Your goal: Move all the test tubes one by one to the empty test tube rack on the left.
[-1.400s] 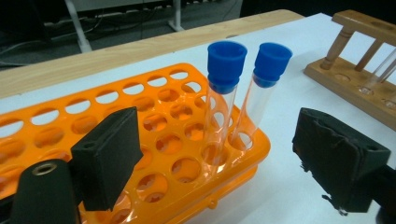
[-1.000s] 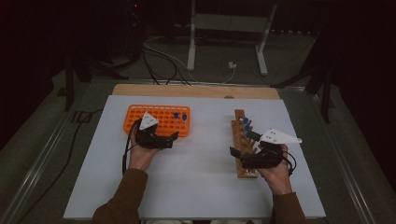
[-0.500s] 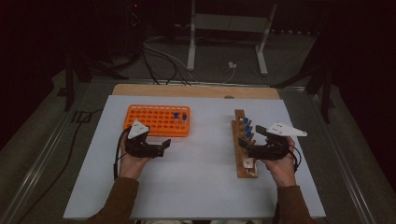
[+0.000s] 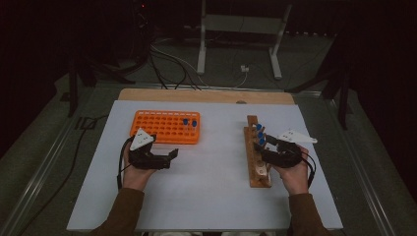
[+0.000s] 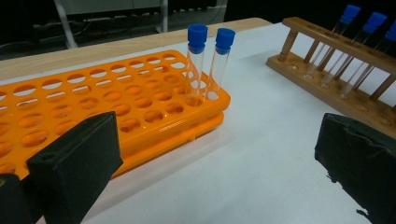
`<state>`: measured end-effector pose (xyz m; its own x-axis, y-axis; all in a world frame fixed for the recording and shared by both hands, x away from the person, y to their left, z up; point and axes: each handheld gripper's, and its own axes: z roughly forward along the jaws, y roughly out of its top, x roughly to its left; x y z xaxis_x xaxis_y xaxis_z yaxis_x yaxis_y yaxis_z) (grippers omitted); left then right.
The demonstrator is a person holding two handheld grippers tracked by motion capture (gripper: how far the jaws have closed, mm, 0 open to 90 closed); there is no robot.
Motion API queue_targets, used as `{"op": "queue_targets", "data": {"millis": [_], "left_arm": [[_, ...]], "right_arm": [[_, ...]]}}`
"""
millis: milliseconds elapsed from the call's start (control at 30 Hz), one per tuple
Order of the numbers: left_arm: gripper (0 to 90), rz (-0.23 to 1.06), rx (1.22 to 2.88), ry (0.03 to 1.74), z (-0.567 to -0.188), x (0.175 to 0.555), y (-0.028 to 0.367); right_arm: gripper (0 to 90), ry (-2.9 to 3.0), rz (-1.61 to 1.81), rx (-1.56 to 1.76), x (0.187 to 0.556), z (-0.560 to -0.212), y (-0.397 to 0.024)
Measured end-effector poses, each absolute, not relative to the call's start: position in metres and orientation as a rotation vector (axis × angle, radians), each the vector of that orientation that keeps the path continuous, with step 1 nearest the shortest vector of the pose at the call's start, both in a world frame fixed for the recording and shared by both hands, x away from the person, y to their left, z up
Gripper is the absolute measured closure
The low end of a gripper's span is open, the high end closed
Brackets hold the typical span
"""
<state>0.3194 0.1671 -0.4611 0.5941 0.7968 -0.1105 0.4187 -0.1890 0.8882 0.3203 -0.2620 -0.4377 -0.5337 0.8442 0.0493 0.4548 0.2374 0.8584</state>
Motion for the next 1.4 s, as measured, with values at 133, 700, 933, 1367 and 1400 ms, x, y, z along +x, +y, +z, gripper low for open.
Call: {"op": "queue_targets", "data": {"millis": [133, 700, 933, 1367, 1400], "left_arm": [[0.9, 0.474, 1.807, 0.990, -0.460, 0.319, 0.170], [0.9, 0.505, 1.794, 0.980, -0.453, 0.316, 0.168], [0.9, 0.506, 1.788, 0.976, -0.450, 0.316, 0.168], [0.9, 0.501, 1.793, 0.973, -0.449, 0.316, 0.168], [0.9, 0.499, 1.793, 0.972, -0.449, 0.316, 0.168]], "right_arm": [[51.2, 2.095, 1.200, 1.217, 0.322, -0.443, -0.263], [76.0, 2.115, 1.138, 1.221, 0.331, -0.455, -0.252], [76.3, 2.102, 1.142, 1.203, 0.329, -0.449, -0.252], [76.5, 2.093, 1.135, 1.164, 0.323, -0.427, -0.253], [76.5, 2.091, 1.136, 1.162, 0.323, -0.425, -0.254]]}}
